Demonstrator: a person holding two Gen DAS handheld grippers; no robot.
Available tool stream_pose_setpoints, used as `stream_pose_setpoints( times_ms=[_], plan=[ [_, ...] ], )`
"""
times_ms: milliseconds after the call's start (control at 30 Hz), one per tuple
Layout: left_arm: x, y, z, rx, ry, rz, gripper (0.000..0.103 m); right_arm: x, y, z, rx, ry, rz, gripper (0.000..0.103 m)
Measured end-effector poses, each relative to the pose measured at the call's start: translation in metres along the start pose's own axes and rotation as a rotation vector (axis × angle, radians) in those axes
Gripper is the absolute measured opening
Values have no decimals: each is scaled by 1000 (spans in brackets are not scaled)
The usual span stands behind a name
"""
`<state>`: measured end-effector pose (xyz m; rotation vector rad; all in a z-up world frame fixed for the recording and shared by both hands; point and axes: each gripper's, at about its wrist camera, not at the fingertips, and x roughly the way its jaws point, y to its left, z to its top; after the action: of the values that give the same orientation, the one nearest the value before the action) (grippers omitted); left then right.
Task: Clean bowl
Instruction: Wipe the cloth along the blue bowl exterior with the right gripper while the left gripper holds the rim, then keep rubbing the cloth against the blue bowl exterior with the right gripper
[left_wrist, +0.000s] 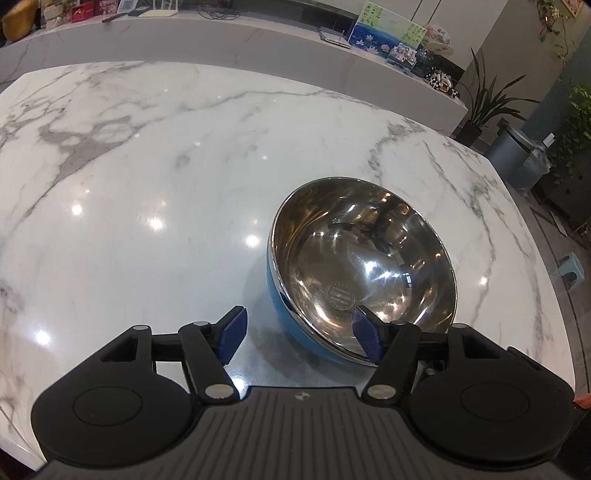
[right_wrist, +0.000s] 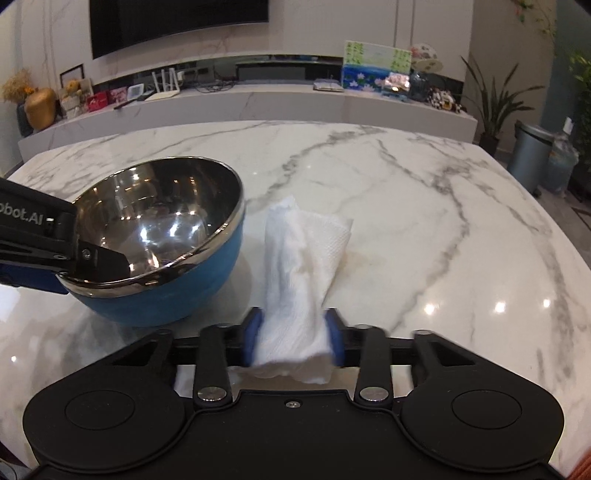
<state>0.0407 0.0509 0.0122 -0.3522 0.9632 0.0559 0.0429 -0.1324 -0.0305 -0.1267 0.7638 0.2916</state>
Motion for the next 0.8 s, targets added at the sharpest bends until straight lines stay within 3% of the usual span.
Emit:
stream_pose_setpoints(
  times_ms=[100,267,367,500,800],
  plan=[
    [0,0,0,7,0,2,53,-1,3,0,-20,-4,-8,16],
    [2,-2,1,23,-2,17,40,-22,9,3,-63,-87,-23,15],
    [2,-3,2,26,-5,26,39,-36,15,5,-104,-145,-39,15],
    [1,-5,4,36,-13,29,38,-42,21,6,-146,-159,-44,15],
    [7,-10,1,66,6,36,37,-30,27,-1,-187,-84,-25,14]
  ],
)
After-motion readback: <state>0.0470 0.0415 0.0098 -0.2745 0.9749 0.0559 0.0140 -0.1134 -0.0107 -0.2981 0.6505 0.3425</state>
